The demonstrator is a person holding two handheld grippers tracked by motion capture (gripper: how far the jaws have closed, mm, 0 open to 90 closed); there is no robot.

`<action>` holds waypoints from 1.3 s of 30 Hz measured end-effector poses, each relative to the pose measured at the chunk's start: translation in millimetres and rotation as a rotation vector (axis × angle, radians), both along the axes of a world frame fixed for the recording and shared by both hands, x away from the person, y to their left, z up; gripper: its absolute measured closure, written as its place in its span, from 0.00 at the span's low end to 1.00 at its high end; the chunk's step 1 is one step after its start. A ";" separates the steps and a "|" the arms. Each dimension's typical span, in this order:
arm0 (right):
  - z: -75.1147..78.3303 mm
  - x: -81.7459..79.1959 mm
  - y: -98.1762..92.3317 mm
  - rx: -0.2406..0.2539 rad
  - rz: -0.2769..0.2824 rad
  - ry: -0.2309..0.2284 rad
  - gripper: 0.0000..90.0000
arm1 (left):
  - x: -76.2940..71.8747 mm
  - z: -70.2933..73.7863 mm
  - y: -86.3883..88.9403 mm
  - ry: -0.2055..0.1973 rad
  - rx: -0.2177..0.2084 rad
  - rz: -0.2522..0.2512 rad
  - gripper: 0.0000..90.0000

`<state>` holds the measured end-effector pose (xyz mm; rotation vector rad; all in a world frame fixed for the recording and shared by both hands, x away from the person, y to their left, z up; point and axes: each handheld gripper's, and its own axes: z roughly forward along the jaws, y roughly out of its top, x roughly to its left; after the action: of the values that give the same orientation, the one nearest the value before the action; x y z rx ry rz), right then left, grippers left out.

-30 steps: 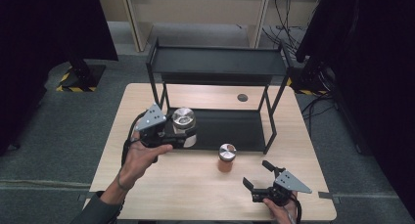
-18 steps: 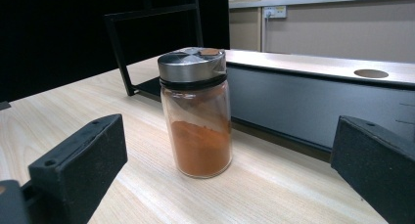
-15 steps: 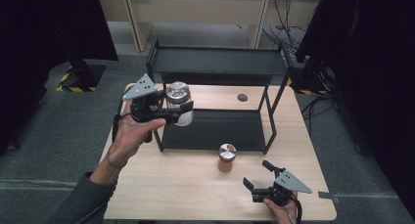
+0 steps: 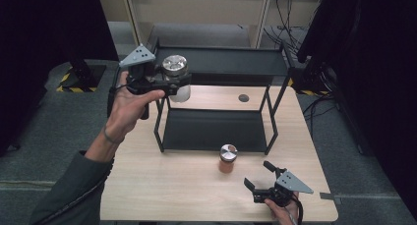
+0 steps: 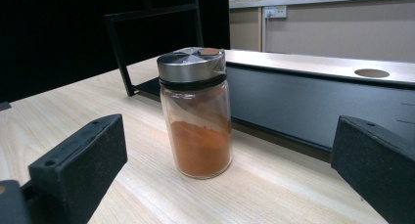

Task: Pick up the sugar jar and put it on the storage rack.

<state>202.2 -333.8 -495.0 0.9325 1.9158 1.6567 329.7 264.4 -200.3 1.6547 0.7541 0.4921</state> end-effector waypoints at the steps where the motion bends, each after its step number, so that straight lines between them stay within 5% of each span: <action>1: -0.2 0.1 0.0 0.004 -0.001 0.001 0.01 | 1.7 2.3 -0.6 -0.001 -0.002 0.005 0.35; 18: -0.2 0.7 -1.0 0.003 0.002 0.001 0.01 | 31.4 29.6 -27.5 0.013 0.025 0.088 0.35; 39: 0.4 -0.1 -3.1 0.004 0.008 -0.004 0.01 | 66.2 30.9 -55.5 0.012 0.043 0.220 0.35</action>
<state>202.1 -336.9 -494.6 0.9235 1.9164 1.6667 395.9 209.0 -169.4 1.6232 0.9462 0.6573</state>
